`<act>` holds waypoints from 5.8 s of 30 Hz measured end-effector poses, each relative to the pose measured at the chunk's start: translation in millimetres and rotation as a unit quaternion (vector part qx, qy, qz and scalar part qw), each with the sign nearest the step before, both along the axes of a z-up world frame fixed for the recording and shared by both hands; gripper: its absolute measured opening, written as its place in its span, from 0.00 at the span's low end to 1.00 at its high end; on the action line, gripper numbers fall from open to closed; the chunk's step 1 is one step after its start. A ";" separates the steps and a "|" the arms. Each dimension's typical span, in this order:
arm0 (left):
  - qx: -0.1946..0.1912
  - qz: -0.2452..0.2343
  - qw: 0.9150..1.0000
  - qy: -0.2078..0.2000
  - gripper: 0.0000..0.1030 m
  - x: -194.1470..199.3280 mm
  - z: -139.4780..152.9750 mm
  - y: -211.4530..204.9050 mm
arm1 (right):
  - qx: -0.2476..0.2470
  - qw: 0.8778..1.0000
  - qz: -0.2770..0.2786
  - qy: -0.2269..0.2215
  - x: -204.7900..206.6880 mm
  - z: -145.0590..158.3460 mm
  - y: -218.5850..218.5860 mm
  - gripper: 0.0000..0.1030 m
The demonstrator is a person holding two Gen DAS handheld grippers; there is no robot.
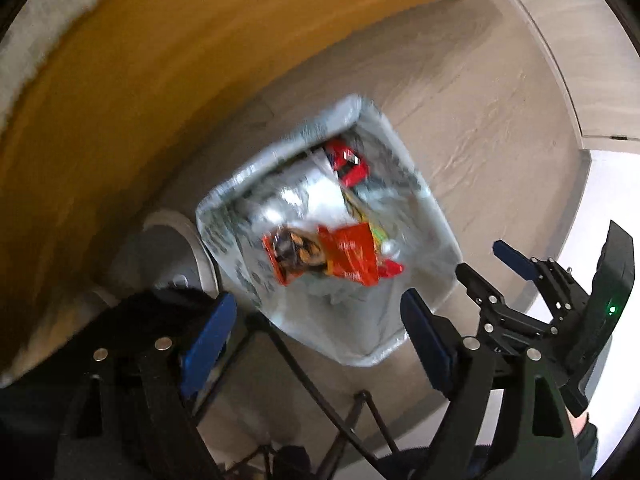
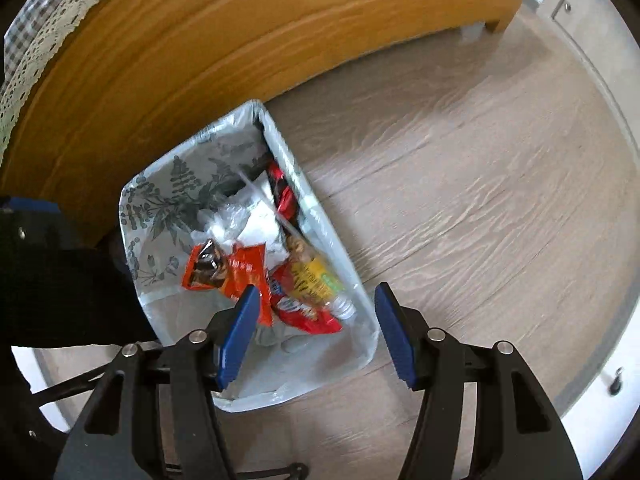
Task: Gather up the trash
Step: 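Raise both tools from the bin back toward the bed, then grasp the clear Christmas-print bottle with the right tool while the left tool grasps a blue cap, then carry the bottle and blue cap into the bin while both tools open to release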
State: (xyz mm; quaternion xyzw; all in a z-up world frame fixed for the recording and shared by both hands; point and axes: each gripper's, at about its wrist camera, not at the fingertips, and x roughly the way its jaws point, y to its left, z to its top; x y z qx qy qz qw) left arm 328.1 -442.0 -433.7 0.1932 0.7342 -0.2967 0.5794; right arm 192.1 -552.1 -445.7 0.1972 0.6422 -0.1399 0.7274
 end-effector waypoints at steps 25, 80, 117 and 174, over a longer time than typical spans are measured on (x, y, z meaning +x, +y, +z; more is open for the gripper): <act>-0.246 0.183 0.879 -0.364 0.90 180.2 275.2 273.0 | -0.114 0.961 0.152 -0.199 230.8 195.9 104.4 0.56; 0.063 0.186 0.935 -0.293 0.90 672.5 204.1 91.5 | 0.051 0.911 0.060 -0.404 577.7 203.4 24.0 0.65; -0.178 0.215 0.879 -0.387 0.48 262.4 517.8 302.4 | -0.020 0.879 0.190 -0.436 378.7 359.7 119.1 0.65; -0.039 0.024 0.999 0.017 0.48 -5.2 17.6 -1.4 | 0.003 0.997 0.062 -0.050 -35.4 -12.4 -21.2 0.70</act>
